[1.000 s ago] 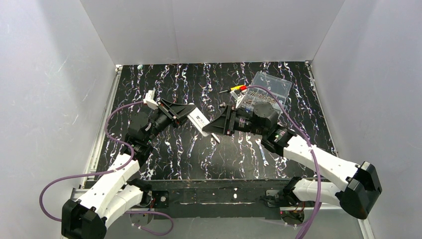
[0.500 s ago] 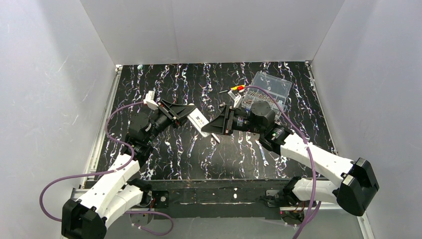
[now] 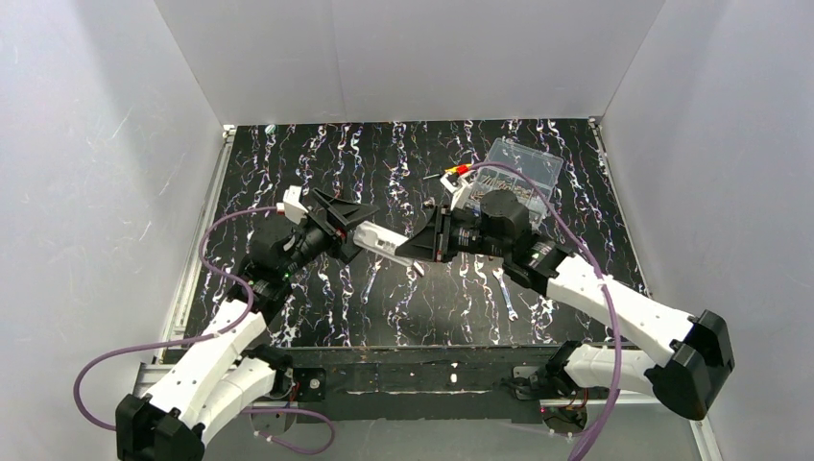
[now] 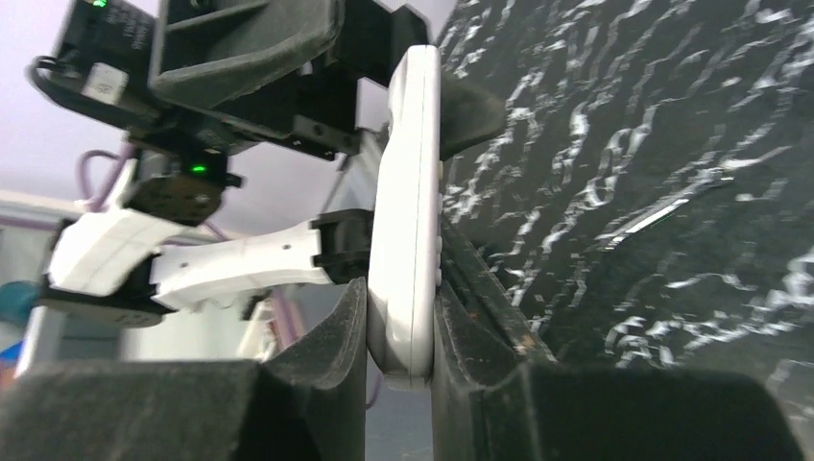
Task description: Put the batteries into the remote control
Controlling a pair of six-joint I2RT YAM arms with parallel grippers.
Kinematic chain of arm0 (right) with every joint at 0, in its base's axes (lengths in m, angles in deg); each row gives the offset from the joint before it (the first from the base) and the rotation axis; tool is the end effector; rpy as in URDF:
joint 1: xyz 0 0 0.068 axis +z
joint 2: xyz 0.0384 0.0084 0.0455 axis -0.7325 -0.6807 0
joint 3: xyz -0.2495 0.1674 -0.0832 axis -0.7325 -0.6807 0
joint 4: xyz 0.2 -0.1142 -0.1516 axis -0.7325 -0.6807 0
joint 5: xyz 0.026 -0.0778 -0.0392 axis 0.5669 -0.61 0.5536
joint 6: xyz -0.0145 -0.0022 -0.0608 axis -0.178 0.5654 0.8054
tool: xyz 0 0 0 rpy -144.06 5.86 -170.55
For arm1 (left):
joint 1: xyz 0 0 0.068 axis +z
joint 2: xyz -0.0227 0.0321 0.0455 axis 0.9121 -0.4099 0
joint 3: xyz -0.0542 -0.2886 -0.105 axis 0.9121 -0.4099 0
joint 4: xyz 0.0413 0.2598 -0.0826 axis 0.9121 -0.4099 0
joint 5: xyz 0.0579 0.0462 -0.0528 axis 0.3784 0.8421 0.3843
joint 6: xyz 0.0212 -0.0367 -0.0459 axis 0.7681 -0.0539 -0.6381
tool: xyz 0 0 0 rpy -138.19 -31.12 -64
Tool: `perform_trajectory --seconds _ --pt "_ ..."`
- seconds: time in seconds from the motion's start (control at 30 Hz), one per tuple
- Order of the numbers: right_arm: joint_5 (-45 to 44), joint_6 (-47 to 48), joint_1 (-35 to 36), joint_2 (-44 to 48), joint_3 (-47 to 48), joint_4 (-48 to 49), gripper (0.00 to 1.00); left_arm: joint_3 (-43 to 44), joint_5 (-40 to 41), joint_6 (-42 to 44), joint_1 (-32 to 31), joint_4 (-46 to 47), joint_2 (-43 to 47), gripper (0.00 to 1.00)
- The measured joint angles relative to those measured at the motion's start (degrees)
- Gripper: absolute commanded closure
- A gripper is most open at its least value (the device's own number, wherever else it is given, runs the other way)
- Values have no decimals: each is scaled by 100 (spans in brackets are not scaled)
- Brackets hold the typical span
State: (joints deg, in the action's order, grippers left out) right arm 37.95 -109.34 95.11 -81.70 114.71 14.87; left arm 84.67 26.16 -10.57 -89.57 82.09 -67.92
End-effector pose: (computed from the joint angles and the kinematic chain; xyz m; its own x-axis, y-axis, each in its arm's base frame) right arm 0.1727 0.2197 0.3661 -0.7887 0.1794 -0.5881 -0.5279 0.2926 0.7973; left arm 0.1614 -0.0890 0.3945 -0.5809 -0.7618 -0.2867 0.5560 -0.1140 -0.8234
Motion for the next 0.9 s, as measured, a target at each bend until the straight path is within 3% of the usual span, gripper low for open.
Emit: perform_trajectory --seconds 0.17,0.4,0.63,0.9 --pt "-693 907 2 352 400 -1047 99 629 -2 238 0 -1298 195 2" --pt "-1266 1644 7 623 457 -1589 99 1014 13 304 0 -2256 330 2" --pt "-1910 2798 181 1379 -59 -1252 99 1847 120 271 0 -3753 129 2" --pt "-2505 4363 769 1698 -269 -815 99 2243 223 11 -22 -4264 28 2"
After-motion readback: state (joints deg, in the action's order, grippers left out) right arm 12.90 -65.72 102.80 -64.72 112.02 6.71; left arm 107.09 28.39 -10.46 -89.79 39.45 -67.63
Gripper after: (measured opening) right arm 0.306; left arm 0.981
